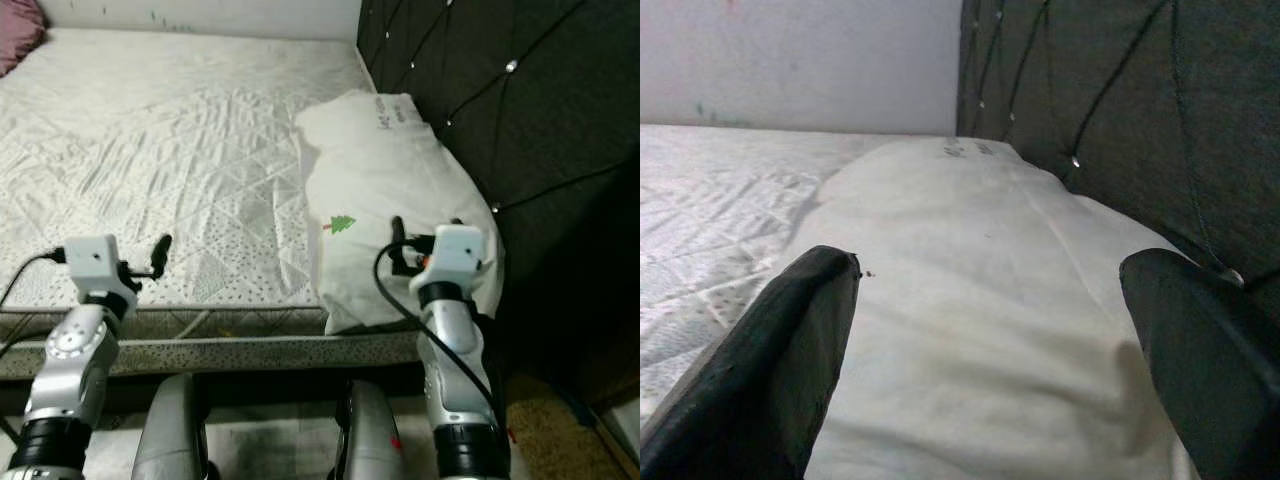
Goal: Clean up the room
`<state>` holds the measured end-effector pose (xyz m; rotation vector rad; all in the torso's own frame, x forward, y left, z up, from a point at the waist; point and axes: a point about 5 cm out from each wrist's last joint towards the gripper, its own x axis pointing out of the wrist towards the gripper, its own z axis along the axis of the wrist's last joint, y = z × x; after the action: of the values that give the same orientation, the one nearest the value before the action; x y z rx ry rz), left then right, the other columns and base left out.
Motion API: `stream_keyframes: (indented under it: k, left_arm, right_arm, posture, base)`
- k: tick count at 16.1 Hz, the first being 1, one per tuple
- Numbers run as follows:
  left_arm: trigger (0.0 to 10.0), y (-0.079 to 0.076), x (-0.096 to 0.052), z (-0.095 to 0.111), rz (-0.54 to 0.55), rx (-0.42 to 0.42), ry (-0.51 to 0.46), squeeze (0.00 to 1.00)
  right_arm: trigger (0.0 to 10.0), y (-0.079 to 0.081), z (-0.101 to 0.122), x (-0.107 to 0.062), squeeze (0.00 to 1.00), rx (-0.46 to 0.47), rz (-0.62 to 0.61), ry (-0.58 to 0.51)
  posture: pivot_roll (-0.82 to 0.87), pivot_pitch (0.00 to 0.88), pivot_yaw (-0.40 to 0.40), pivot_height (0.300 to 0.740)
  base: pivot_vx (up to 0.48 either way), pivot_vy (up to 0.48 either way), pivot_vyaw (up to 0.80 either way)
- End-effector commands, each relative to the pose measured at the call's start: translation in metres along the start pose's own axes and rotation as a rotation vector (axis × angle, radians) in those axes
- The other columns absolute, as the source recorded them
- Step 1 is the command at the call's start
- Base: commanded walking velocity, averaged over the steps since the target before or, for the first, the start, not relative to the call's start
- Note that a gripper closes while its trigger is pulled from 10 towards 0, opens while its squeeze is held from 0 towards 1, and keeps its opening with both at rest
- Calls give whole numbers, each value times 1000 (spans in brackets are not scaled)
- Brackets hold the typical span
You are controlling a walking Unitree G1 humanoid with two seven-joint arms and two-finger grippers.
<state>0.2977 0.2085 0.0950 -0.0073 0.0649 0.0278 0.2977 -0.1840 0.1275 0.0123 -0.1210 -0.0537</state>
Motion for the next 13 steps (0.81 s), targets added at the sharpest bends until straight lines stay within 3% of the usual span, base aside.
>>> stream_keyframes:
  k: [1,4,10,13]
  left_arm:
    - [10000,-2,1,2,-19,5,-10,0]
    - [10000,5,-3,10,12,-13,-38,0]
    - [10000,-11,3,9,-51,-21,-37,0]
    - [10000,-6,6,14,-22,-13,-51,0]
  right_arm:
    - [10000,3,2,1,0,16,9,7]
    - [10000,16,8,10,0,34,63,19]
    - [10000,12,19,11,0,60,49,-4]
    - [10000,11,13,11,0,71,47,26]
  posture:
    - [-18,0,-58,589]
    - [4,0,-72,626]
    - [-45,0,-57,687]
    - [-22,0,-61,725]
  base:
    - [0,0,0]
    - [0,0,0]
    - [0,0,0]
    - [0,0,0]
